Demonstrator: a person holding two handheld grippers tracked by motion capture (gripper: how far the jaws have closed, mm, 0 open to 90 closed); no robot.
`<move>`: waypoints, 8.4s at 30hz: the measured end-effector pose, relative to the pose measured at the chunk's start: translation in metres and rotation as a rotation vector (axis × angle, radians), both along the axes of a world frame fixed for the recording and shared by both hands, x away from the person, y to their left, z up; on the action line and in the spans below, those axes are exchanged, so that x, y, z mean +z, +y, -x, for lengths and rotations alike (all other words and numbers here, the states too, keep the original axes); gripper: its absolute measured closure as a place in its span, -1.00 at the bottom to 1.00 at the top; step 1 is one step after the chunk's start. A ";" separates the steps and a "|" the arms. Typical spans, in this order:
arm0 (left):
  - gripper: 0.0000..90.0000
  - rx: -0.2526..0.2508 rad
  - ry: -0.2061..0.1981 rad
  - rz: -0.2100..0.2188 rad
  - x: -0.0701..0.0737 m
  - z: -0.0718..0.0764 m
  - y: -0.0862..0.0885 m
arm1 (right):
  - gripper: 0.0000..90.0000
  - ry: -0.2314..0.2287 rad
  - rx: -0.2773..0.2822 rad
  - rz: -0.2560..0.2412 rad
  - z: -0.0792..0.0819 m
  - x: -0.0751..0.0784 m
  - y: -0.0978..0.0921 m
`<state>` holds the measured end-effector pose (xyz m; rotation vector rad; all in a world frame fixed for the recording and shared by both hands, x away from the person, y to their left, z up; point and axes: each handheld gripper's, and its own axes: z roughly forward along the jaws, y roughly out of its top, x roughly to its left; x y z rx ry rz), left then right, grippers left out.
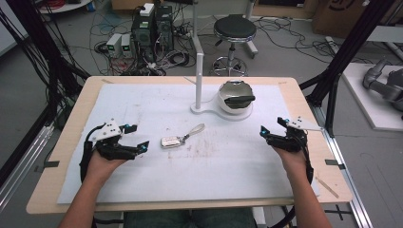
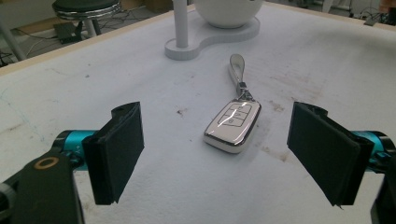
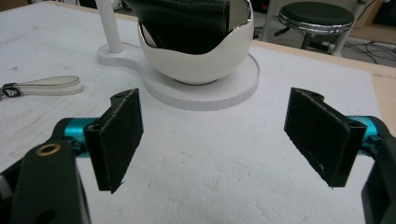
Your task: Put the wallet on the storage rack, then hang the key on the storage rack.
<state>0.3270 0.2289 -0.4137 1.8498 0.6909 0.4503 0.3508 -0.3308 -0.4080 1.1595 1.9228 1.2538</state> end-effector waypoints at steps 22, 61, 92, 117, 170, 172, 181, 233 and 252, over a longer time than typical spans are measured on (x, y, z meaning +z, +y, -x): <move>-0.59 0.020 0.068 0.017 -0.003 -0.008 -0.015 | -0.56 -0.012 -0.022 -0.003 -0.003 0.001 0.000; -0.32 -0.027 0.234 -0.293 -0.034 -0.083 -0.148 | -0.56 0.023 0.012 -0.072 -0.011 -0.002 0.007; 0.81 -0.024 0.193 -0.098 0.009 -0.065 -0.130 | -0.56 0.010 0.040 -0.014 -0.011 -0.002 0.016; 0.81 0.006 -0.037 -0.033 0.114 -0.070 -0.127 | -0.56 0.010 0.039 -0.014 -0.010 -0.002 0.015; 0.81 0.144 -0.036 -0.237 0.106 -0.125 -0.159 | -0.56 0.022 0.045 -0.036 -0.013 -0.003 0.013; 0.81 0.144 -0.033 -0.238 0.105 -0.126 -0.158 | -0.56 0.020 0.044 -0.036 -0.013 -0.003 0.012; 0.41 0.137 -0.040 -0.196 0.106 -0.118 -0.150 | -0.56 0.021 0.043 -0.042 -0.012 -0.003 0.012; -0.48 0.082 0.006 0.004 0.040 -0.008 -0.003 | -0.56 0.011 0.044 -0.012 -0.011 -0.002 0.015; -0.50 0.082 0.014 -0.024 0.029 -0.008 0.001 | -0.56 0.012 0.040 0.001 -0.009 -0.002 0.017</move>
